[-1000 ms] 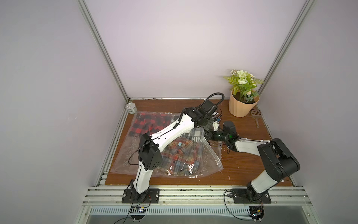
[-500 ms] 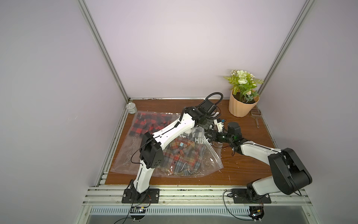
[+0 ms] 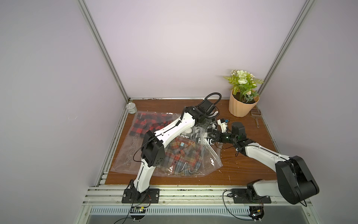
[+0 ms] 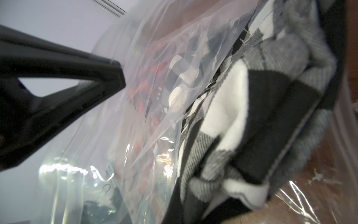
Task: Take the shirt out of the vacuum bag
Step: Take out the shirt from the vacuum bag.
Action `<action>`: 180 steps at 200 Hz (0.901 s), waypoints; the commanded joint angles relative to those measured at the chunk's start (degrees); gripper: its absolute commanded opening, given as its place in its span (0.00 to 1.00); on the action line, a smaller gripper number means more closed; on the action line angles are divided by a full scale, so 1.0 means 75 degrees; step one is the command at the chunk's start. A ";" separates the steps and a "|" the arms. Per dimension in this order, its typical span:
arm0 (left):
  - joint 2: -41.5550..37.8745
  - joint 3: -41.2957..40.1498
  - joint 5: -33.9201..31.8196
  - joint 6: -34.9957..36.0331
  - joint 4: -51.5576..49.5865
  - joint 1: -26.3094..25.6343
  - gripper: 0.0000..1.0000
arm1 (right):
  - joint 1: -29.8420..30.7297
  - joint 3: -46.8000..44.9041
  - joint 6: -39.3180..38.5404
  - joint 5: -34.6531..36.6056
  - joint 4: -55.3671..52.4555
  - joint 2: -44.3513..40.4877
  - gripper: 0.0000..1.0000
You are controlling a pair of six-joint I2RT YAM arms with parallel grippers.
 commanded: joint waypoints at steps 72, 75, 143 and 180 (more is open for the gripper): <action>0.0255 0.0269 -0.0144 0.0212 -0.0029 0.0263 0.01 | -0.0679 -0.0100 -0.0229 0.0349 -0.1040 -0.1249 0.00; 0.0271 0.0272 -0.0139 0.0212 -0.0033 0.0262 0.01 | -0.0690 -0.0086 -0.0248 0.0367 -0.1091 -0.1269 0.00; 0.0361 0.0284 -0.0100 0.0246 -0.0028 0.0296 0.00 | -0.1230 0.0093 -0.0559 0.0936 -0.2180 -0.1820 0.00; 0.0399 0.0284 -0.0108 0.0278 -0.0031 0.0318 0.00 | -0.1403 0.0100 -0.0586 0.1123 -0.2341 -0.1920 0.00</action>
